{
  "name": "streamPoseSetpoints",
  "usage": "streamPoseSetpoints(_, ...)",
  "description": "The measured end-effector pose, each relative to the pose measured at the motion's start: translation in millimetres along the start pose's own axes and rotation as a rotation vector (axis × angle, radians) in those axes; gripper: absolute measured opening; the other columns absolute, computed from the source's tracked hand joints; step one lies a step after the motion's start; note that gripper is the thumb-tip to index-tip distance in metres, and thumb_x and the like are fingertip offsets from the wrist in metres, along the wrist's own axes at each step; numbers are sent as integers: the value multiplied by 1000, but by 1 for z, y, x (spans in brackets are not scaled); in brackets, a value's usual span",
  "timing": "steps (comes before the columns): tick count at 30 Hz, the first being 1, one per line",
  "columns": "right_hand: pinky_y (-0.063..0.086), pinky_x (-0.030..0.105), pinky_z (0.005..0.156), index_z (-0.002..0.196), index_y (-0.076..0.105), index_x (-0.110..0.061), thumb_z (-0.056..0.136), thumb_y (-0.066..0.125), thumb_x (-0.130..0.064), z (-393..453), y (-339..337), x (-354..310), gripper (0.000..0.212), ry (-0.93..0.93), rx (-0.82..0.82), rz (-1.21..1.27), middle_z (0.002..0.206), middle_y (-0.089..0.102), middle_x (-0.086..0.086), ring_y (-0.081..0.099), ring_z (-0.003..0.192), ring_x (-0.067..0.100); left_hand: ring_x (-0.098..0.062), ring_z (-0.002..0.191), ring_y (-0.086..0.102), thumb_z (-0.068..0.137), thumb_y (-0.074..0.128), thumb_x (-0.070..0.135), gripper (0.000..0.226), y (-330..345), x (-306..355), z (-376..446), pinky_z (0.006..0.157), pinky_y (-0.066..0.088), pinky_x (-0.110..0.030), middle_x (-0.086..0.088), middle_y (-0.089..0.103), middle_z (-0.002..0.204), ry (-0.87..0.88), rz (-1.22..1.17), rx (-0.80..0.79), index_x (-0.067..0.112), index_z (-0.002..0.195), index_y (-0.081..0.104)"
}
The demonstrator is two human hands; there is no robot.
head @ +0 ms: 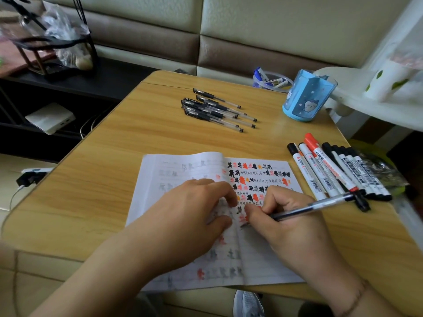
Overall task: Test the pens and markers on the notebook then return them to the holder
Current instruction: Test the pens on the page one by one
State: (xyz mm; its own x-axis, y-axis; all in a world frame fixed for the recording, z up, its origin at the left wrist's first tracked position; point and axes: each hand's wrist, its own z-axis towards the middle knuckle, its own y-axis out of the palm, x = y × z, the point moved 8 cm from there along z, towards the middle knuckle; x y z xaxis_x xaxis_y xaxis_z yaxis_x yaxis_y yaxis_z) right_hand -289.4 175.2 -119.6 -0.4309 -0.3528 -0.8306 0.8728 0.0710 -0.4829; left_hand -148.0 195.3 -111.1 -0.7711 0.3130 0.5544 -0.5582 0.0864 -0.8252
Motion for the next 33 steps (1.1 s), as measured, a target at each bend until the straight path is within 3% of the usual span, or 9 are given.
streamPoseSetpoints(4, 27, 14, 40, 50, 43, -17, 79, 74, -5, 1, 0, 0, 44, 1, -4, 10, 41, 36, -8, 33, 40, 5, 7, 81, 43, 87, 60, 41, 30, -2, -2, 0, 67, 36, -10, 21, 43, 83, -32, -59, 24, 46, 111, 43)
streamPoseSetpoints(9, 29, 16, 40, 51, 44, -14, 78, 75, -8, 2, 0, 2, 41, 33, -10, 10, 41, 38, -6, 33, 39, 5, 2, 87, 46, 83, 65, 36, 34, -6, -4, 1, 74, 35, -7, 19, 47, 89, -43, -89, 114, 41, 111, 46)
streamPoseSetpoints(13, 34, 20, 38, 64, 61, -16, 69, 81, -31, 1, -10, 1, 25, 151, 24, 415, 47, 54, -1, 41, 40, 8, 10, 90, 47, 95, 48, 15, 30, -13, -3, 3, 79, 29, 2, 20, 56, 100, -15, -113, 222, 28, 119, 61)
streamPoseSetpoints(15, 35, 20, 38, 72, 69, -18, 65, 82, -31, 1, -12, -2, 20, 192, -4, 534, 58, 62, 3, 50, 47, 13, 13, 86, 53, 94, 50, 7, 35, -16, -7, 4, 76, 34, 1, 23, 62, 91, -32, -211, 270, 26, 121, 63)
streamPoseSetpoints(19, 31, 21, 37, 76, 72, -23, 72, 62, -20, 1, -11, -12, 11, 196, -45, 668, 66, 66, 13, 56, 49, 22, -3, 63, 60, 97, 47, 6, 40, -17, -8, 5, 60, 41, -10, 15, 72, 83, -25, -557, 273, 28, 130, 52)
streamPoseSetpoints(24, 30, 25, 40, 63, 66, -22, 70, 64, -19, 5, -7, -17, 8, 186, -36, 632, 60, 65, 14, 53, 44, 23, -8, 67, 61, 97, 46, 19, 34, -13, -10, 7, 65, 39, -24, -4, 72, 82, -10, -705, 240, 35, 126, 51)
streamPoseSetpoints(29, 32, 27, 42, 65, 68, -20, 60, 70, -33, 6, -14, -15, 14, 188, 28, 647, 59, 63, 10, 52, 42, 21, -11, 66, 56, 99, 43, 4, 38, -15, -10, 4, 65, 41, -17, 6, 72, 89, -2, -688, 180, 30, 124, 51)
streamPoseSetpoints(33, 38, 20, 40, 72, 73, -15, 59, 74, -35, 9, -8, -20, 25, 173, -31, 568, 63, 66, 12, 53, 43, 20, -10, 67, 56, 93, 43, 20, 36, -16, -5, 0, 68, 41, -19, 2, 71, 87, 39, -636, 155, 37, 124, 50)
